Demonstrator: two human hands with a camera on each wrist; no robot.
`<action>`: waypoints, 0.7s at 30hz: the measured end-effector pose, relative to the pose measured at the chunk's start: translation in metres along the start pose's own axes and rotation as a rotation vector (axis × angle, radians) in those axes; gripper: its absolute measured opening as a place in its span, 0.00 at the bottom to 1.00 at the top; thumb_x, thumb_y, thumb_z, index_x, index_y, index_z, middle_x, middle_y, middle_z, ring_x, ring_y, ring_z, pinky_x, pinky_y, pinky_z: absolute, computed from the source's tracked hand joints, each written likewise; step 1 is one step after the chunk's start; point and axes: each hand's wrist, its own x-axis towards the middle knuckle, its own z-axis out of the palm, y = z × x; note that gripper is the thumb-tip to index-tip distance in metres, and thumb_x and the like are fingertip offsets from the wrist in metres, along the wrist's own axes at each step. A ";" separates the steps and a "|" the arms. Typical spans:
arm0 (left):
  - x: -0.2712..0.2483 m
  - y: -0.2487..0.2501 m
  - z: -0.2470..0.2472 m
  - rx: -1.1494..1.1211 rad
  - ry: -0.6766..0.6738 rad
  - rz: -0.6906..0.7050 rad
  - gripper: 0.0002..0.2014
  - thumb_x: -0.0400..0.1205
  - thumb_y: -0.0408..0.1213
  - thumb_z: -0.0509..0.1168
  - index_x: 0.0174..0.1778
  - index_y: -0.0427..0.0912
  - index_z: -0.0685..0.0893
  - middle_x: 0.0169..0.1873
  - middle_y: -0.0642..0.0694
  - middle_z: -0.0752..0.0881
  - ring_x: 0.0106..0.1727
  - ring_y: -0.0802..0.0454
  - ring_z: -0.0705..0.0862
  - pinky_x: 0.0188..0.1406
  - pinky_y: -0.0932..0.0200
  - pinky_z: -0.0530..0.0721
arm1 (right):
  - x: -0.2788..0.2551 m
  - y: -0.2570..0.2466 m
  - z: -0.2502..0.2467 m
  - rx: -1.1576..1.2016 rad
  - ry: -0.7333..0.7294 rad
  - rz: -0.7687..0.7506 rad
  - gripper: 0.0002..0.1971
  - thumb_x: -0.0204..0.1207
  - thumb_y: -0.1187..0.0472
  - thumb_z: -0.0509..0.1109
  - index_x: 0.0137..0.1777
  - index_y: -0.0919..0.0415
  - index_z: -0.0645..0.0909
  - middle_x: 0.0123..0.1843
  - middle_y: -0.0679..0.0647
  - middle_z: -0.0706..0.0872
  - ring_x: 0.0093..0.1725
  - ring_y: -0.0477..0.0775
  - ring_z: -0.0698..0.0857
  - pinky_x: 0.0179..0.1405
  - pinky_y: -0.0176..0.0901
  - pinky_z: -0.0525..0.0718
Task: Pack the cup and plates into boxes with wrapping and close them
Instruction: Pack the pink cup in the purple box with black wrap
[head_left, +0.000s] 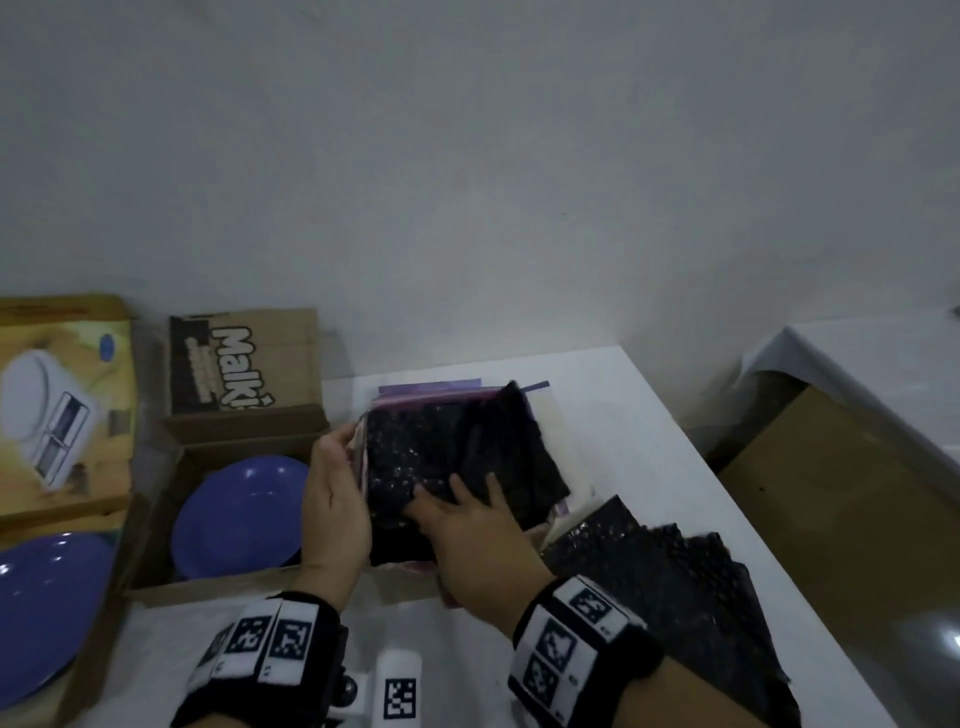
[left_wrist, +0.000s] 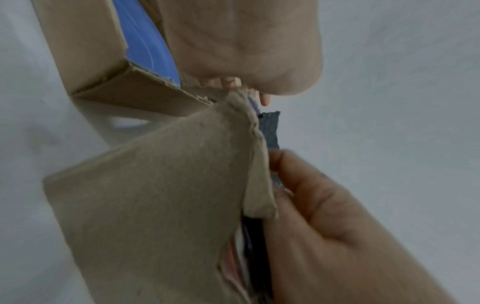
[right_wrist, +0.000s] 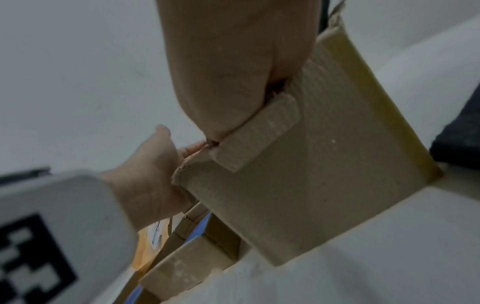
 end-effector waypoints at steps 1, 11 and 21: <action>0.002 0.001 -0.004 0.067 -0.002 0.047 0.27 0.80 0.67 0.42 0.59 0.53 0.75 0.55 0.52 0.81 0.59 0.54 0.78 0.58 0.58 0.73 | 0.000 0.001 0.001 0.059 -0.018 -0.007 0.21 0.82 0.54 0.61 0.74 0.52 0.64 0.83 0.51 0.61 0.83 0.64 0.53 0.77 0.70 0.40; -0.010 0.036 0.054 0.825 -0.537 0.257 0.24 0.82 0.53 0.61 0.75 0.59 0.68 0.79 0.48 0.62 0.82 0.40 0.53 0.80 0.38 0.57 | -0.013 0.066 -0.030 0.465 0.711 0.426 0.15 0.82 0.61 0.55 0.66 0.52 0.72 0.67 0.54 0.74 0.61 0.58 0.77 0.60 0.57 0.77; -0.010 0.028 0.095 1.260 -0.835 -0.046 0.36 0.79 0.47 0.64 0.80 0.64 0.51 0.82 0.44 0.37 0.79 0.25 0.34 0.71 0.17 0.43 | -0.012 0.082 0.004 0.702 0.466 0.414 0.21 0.86 0.50 0.47 0.79 0.42 0.58 0.63 0.58 0.80 0.56 0.58 0.82 0.52 0.48 0.80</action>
